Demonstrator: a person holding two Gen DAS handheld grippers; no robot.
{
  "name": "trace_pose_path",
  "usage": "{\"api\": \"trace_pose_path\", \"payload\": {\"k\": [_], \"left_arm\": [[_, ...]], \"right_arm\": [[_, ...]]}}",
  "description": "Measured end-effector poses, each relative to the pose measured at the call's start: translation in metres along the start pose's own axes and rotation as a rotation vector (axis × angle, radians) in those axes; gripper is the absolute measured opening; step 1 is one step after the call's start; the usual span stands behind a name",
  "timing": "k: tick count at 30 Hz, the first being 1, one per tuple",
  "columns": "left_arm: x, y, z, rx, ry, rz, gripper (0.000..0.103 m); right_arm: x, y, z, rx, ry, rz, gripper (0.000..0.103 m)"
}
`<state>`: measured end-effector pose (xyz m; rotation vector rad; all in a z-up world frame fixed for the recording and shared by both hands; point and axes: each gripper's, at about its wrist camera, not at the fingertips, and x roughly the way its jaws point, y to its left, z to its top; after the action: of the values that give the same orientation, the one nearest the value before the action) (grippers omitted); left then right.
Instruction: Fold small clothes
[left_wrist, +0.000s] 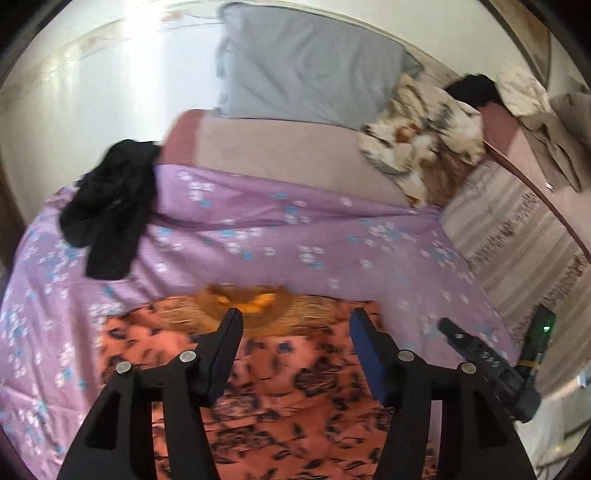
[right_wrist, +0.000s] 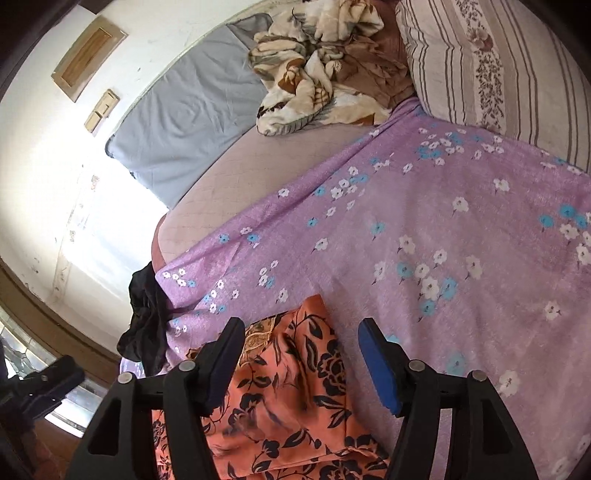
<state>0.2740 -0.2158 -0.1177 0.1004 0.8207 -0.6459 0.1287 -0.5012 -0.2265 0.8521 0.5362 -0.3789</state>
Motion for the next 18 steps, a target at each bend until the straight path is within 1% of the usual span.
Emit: {"api": "trace_pose_path", "payload": {"k": [3,6,8,9,11,13,15,18], "left_arm": [[-0.008,0.03,-0.022,-0.06,-0.023,0.07,0.061],[0.0,0.056,-0.053,-0.088,-0.022,0.162,0.063],[0.012,0.072,-0.075,-0.097,-0.004,0.225,0.063],[0.019,0.079,-0.084,-0.103,0.011,0.246,0.063],[0.036,0.099,-0.1,-0.125,0.063,0.306,0.063],[0.046,0.121,-0.112,-0.162,0.089,0.352,0.063],[0.05,0.142,-0.122,-0.204,0.082,0.393,0.063],[0.06,0.159,-0.129,-0.217,0.074,0.424,0.063]], "right_arm": [[0.006,0.006,-0.006,-0.009,0.028,0.018,0.068],[0.016,0.012,-0.014,-0.022,0.078,0.05,0.068],[0.028,0.015,-0.021,-0.029,0.131,0.046,0.068],[0.034,0.014,-0.025,-0.018,0.152,0.047,0.068],[0.046,0.009,-0.03,0.017,0.192,0.056,0.068],[0.061,0.003,-0.035,0.059,0.24,0.079,0.068],[0.073,0.001,-0.039,0.073,0.263,0.066,0.068],[0.09,0.004,-0.045,0.06,0.295,0.062,0.068]]}}
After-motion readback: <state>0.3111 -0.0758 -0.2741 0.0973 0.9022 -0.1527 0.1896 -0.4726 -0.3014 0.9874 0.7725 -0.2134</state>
